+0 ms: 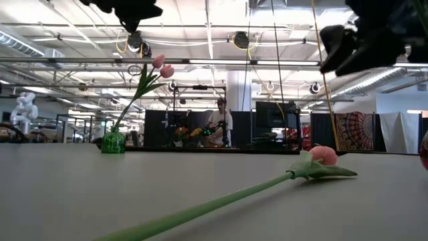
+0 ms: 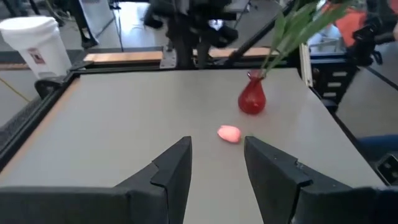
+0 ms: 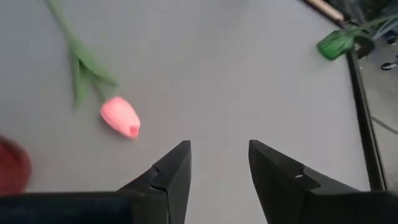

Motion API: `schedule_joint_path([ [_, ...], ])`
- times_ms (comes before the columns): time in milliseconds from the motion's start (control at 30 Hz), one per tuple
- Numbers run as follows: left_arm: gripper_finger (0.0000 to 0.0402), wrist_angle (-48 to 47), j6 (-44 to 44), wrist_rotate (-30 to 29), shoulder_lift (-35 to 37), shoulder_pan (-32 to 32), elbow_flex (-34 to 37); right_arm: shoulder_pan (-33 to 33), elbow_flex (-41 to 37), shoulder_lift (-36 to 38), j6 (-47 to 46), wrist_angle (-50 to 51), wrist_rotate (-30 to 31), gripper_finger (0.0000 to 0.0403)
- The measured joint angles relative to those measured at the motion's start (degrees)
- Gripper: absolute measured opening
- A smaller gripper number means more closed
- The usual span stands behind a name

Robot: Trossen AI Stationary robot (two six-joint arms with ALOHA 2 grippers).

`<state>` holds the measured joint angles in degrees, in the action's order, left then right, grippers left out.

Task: Sort flowers into vase by color
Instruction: Put the pink flower into the green vase

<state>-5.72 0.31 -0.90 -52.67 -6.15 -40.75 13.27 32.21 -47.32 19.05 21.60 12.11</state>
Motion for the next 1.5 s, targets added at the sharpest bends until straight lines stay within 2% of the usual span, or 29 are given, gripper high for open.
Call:
schedule_joint_path([
  [333,0.0154,4.65,-0.01,-0.95,-4.91,0.0,-0.02,-1.22,0.0,-11.63,6.96,-0.89,-0.47,0.0153],
  [567,0.0154,5.34,0.01,-1.17,-7.49,0.0,-0.02,-1.2,0.0,-19.13,10.62,-6.23,-2.06,0.0153],
  [900,0.0154,5.47,-0.03,-3.07,-9.23,0.0,-0.04,-1.61,3.22,-26.74,14.19,-9.23,-3.51,0.0153],
  [1033,0.0154,5.86,-0.01,-3.09,-9.2,0.0,-0.04,-1.74,7.77,-29.29,17.54,-5.49,-3.9,0.0153],
  [1133,0.0154,7.06,0.0,-3.09,-9.2,0.0,-0.04,-2.83,12.42,-31.76,17.64,0.03,-6.46,0.0153],
  [1333,0.0154,6.84,-0.01,-3.09,-9.2,0.0,-0.04,-6.88,22.45,-37.26,17.93,13.09,-10.92,0.0153],
  [1500,0.0154,6.7,-0.03,-3.09,-9.2,0.0,-0.04,-11.02,26.37,-40.41,20.45,17.73,-14.13,0.0153],
])
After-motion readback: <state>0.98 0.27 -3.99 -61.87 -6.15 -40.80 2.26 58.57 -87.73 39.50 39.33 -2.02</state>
